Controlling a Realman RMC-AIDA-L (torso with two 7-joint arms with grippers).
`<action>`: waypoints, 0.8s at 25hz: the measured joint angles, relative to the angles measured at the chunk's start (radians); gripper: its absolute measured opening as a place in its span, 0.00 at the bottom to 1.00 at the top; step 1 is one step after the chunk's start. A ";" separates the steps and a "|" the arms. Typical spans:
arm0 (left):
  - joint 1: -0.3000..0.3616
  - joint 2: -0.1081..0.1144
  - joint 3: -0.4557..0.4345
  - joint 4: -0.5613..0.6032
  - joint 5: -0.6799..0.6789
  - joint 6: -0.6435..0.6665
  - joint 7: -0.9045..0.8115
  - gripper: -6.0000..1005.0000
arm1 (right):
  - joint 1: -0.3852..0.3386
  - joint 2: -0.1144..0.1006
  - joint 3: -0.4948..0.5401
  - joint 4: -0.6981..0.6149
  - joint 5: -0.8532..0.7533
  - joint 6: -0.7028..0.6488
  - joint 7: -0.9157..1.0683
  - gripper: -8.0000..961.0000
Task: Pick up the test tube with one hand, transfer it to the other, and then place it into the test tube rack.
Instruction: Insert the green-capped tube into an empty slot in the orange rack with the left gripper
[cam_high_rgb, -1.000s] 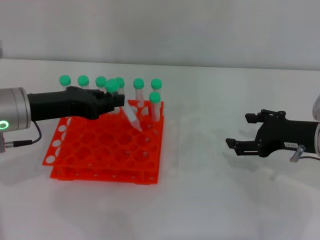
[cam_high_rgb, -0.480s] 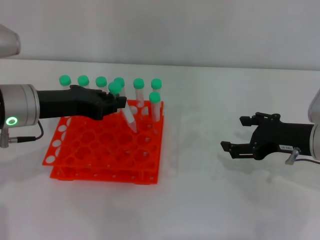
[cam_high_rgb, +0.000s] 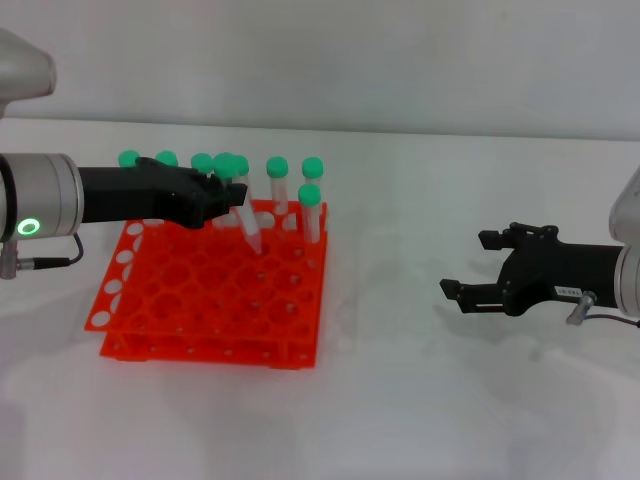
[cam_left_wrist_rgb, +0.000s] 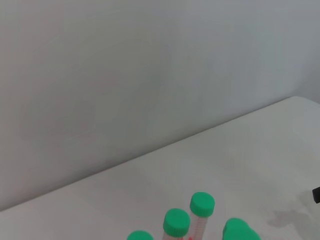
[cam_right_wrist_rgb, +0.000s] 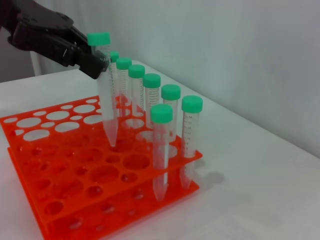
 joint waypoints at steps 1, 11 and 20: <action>-0.001 0.000 0.000 0.002 0.000 0.000 0.000 0.20 | 0.003 0.000 0.000 0.002 0.000 -0.002 0.000 0.91; -0.008 0.001 0.008 0.008 0.003 0.054 0.022 0.20 | 0.047 0.005 0.000 0.053 -0.001 -0.011 -0.002 0.91; -0.053 0.001 0.033 -0.044 0.006 0.095 0.049 0.20 | 0.059 0.005 0.001 0.063 -0.002 -0.028 -0.005 0.91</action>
